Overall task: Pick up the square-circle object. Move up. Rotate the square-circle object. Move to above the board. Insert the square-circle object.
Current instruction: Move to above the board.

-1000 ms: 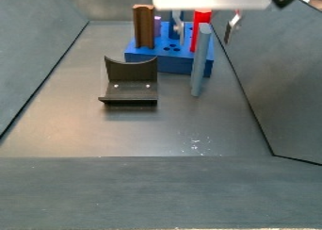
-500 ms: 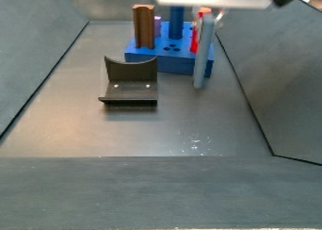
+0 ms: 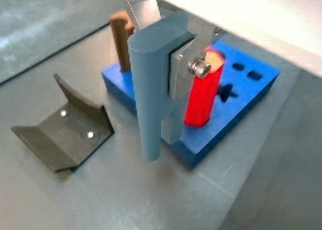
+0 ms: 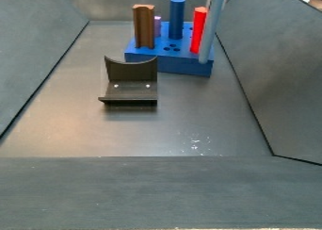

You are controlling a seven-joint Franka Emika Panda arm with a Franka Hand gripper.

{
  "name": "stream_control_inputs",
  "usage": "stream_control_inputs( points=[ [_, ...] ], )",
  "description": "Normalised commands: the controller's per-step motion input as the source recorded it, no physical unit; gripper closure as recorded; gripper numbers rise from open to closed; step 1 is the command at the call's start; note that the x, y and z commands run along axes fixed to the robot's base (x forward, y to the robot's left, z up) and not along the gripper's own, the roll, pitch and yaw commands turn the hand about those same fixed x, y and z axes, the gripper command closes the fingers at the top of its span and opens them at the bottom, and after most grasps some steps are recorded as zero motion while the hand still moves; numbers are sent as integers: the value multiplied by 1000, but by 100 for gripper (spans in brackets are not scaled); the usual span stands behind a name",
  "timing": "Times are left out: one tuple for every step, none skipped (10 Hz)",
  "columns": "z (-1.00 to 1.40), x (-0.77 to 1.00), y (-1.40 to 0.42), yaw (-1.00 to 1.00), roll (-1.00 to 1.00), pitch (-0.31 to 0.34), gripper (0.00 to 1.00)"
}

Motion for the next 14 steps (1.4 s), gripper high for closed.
stream_control_inputs(
  points=[
    [1000, -114, -109, -20, -119, 18, 100],
    [990, -100, -97, -17, -115, 28, 100],
    [820, -64, -69, -18, -108, 40, 100],
    [595, -23, -39, -13, -103, 61, 100],
    [428, -4, -27, -12, -100, 72, 100],
    [262, 4, -21, -12, -99, 81, 100],
    [280, 317, -1000, 275, 133, 581, 100],
    [265, 325, -1000, 266, 165, 567, 100],
    [269, 349, -1000, 217, 197, 510, 100],
    [266, 371, -1000, 134, 134, 400, 100],
    [270, 370, -1000, 69, 101, 253, 100],
    [273, 371, -1000, 41, 83, 173, 100],
    [273, 391, -1000, 23, 62, 117, 100],
    [274, 411, -1000, 18, 56, 116, 100]
  ],
)
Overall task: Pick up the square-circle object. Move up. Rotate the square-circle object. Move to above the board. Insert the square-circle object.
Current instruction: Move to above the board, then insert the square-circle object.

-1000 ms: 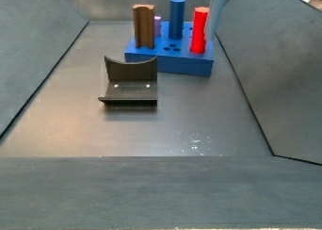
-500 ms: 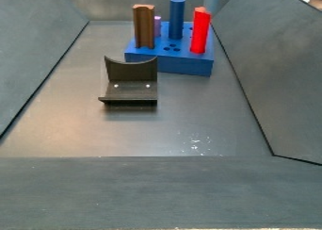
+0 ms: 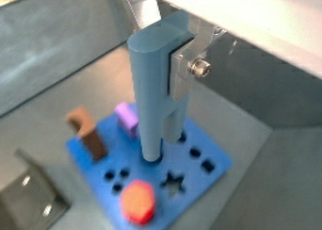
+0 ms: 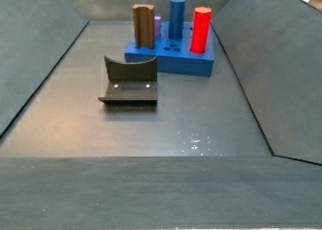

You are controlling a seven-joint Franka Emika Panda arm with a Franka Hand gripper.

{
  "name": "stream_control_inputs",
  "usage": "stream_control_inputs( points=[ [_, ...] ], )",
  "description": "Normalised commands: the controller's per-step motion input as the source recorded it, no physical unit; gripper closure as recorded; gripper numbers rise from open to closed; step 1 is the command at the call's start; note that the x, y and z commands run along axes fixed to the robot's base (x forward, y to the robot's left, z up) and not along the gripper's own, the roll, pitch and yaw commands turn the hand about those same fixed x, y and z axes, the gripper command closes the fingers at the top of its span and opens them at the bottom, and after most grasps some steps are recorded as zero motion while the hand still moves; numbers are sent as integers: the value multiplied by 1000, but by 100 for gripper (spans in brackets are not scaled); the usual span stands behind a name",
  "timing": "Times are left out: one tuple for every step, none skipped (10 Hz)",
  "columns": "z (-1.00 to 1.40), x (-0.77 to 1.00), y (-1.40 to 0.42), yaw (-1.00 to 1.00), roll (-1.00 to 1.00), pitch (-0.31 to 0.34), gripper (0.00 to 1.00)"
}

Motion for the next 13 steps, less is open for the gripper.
stream_control_inputs(
  points=[
    [255, 422, -926, 13, 62, 129, 100],
    [184, 331, -657, 16, 78, 134, 100],
    [138, 268, -484, 11, 92, 137, 100],
    [66, 147, -211, 12, 93, 105, 100],
    [0, -20, 0, 0, 0, 0, 100],
    [0, -191, 9, -606, 0, 0, 100],
    [-57, -166, 0, -946, 0, 0, 100],
    [-63, -134, 0, -960, 0, 0, 100],
    [-66, -120, 0, -971, 0, 0, 100],
    [-71, -74, 0, -991, 0, -6, 100],
    [-77, -66, 0, -994, 0, -7, 100],
    [-151, -74, 0, -980, 0, -27, 100],
    [-291, -117, 0, -903, -87, -106, 100]
  ],
)
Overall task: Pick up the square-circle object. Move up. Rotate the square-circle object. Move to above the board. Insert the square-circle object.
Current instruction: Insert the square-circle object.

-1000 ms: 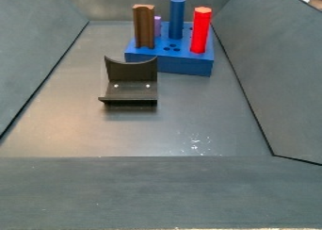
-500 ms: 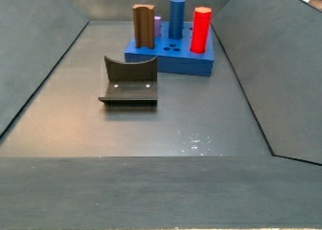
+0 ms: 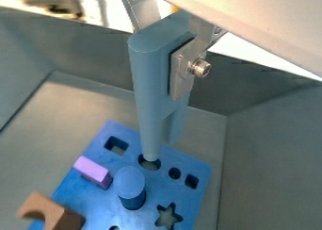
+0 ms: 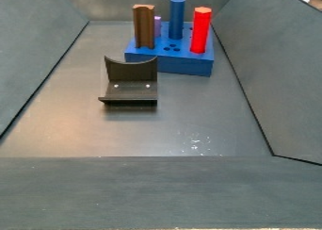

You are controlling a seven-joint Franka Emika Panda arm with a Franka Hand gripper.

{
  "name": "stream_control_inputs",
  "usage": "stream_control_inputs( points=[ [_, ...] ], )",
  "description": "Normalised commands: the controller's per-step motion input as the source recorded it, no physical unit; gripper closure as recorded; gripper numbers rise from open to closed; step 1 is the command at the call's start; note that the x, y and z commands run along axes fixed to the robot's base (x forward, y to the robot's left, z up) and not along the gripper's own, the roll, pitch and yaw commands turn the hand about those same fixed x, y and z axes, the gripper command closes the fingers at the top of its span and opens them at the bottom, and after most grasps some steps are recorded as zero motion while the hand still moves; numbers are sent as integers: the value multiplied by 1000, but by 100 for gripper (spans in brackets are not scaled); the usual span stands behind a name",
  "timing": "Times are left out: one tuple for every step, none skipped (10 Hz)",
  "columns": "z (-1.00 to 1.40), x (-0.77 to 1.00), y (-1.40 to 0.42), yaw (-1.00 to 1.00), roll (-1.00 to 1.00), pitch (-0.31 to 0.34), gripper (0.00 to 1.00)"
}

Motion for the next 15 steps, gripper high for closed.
stream_control_inputs(
  points=[
    [-349, -249, 0, -743, -203, -229, 100],
    [-363, -266, 0, -726, -217, -246, 100],
    [-357, -246, 0, -749, -207, -234, 100],
    [-340, -183, 0, -811, -189, -196, 100],
    [-309, -126, -11, -863, -169, -167, 100],
    [-263, -51, -11, -917, -136, -144, 100],
    [-214, 0, 0, -986, -84, -101, 100],
    [-163, 0, 0, -1000, -19, -43, 100],
    [-151, 0, 0, -1000, 0, -21, 100],
    [-151, 0, 0, -1000, 0, -13, 100],
    [-151, 0, 0, -1000, 0, -11, 100],
    [-154, 0, 0, -1000, 0, -10, 100],
    [-157, 0, 0, -1000, 0, -11, 100],
    [-200, 0, 0, -1000, 0, -30, 100],
    [-226, 0, 0, -1000, 0, -36, 100]
  ],
)
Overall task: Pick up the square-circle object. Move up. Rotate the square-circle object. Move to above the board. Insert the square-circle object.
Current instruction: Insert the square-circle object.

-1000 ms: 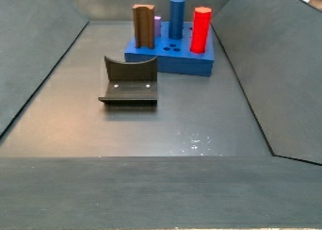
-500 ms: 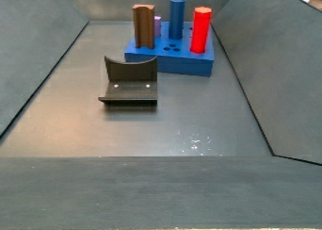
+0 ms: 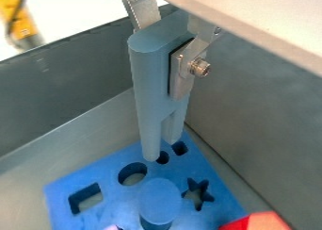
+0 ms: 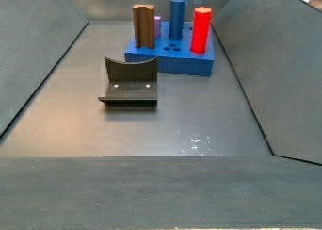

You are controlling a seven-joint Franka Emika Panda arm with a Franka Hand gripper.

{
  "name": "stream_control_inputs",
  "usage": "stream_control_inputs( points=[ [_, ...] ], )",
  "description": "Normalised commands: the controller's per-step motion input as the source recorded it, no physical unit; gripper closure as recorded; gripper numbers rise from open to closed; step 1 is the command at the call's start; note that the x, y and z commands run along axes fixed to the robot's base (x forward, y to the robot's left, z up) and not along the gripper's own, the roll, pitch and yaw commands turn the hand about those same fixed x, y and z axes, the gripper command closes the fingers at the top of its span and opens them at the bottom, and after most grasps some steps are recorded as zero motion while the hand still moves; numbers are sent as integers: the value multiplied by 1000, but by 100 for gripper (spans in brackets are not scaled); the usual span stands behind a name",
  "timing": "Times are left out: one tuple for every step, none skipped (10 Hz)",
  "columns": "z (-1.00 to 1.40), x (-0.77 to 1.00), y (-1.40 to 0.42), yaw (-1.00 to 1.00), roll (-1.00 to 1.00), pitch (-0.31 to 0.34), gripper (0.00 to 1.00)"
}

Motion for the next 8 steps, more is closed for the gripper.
stream_control_inputs(
  points=[
    [-289, 0, 0, -1000, 0, -37, 100],
    [-594, 11, 0, -1000, 0, -100, 100],
    [-697, -266, -20, -629, 44, -177, 100],
    [-711, -380, -40, -311, 49, -261, 100],
    [-671, -389, -34, -240, 80, -279, 100],
    [-483, -331, 0, -40, 50, -193, 100],
    [-526, -97, -31, 0, 103, -153, 100],
    [-409, -40, 0, 63, 70, -104, 100]
  ],
)
